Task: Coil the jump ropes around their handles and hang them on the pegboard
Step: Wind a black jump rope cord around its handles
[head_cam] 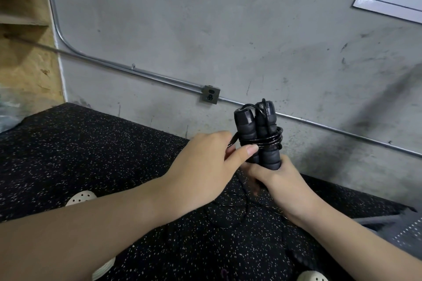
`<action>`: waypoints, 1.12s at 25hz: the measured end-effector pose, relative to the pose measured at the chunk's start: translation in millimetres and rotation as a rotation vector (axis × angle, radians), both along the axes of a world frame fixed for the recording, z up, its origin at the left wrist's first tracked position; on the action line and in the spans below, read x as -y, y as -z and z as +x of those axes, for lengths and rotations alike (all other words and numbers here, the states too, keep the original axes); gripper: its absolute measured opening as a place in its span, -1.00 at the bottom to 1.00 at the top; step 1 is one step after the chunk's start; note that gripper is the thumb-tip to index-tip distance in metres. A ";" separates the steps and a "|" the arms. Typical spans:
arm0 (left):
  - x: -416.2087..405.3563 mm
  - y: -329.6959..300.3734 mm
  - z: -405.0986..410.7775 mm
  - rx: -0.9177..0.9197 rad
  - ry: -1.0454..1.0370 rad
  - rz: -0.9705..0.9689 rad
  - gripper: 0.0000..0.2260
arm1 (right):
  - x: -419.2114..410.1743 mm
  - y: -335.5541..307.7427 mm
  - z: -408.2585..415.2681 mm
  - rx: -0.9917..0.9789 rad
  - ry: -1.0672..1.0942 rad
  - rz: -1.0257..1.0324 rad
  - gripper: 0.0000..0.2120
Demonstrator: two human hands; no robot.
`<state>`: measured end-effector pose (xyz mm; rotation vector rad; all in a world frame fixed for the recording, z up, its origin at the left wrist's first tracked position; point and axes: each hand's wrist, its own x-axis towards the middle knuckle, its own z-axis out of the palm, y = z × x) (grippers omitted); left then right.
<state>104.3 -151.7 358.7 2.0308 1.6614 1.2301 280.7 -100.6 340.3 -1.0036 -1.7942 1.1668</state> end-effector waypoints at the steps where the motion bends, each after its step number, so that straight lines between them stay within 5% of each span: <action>1: 1.1 0.0 1.7 0.000 -0.003 0.002 -0.59 | 2.4 -1.3 -2.3 0.003 0.012 -0.005 -0.81; 4: 4.1 0.4 7.0 0.017 -0.002 -0.014 -0.63 | 9.5 0.2 -9.2 0.033 0.049 0.036 -0.85; 8: 9.7 -3.4 11.5 0.023 -0.003 -0.028 -0.55 | 15.1 9.3 -15.2 0.037 0.150 0.186 -0.62; 11: 7.2 -2.9 11.3 0.000 -0.078 -0.045 -0.47 | 18.9 14.7 -19.8 0.096 0.165 0.263 -0.84; 15: -5.2 1.2 -1.1 0.095 -0.016 -0.090 -0.42 | 14.1 4.3 -7.4 0.245 -0.094 0.105 -0.82; 19: -5.7 4.8 -5.7 0.298 0.271 -0.122 -0.46 | 13.9 -5.4 5.1 -0.076 -0.450 -0.357 -0.67; 24: -4.7 3.9 -1.6 0.112 0.021 -0.179 -0.32 | 9.8 -1.8 6.3 -0.099 -0.272 -0.307 -0.49; 28: -6.1 4.9 -7.5 0.043 -0.010 -0.160 -0.29 | 11.6 -3.0 4.0 -0.092 -0.215 -0.256 -0.75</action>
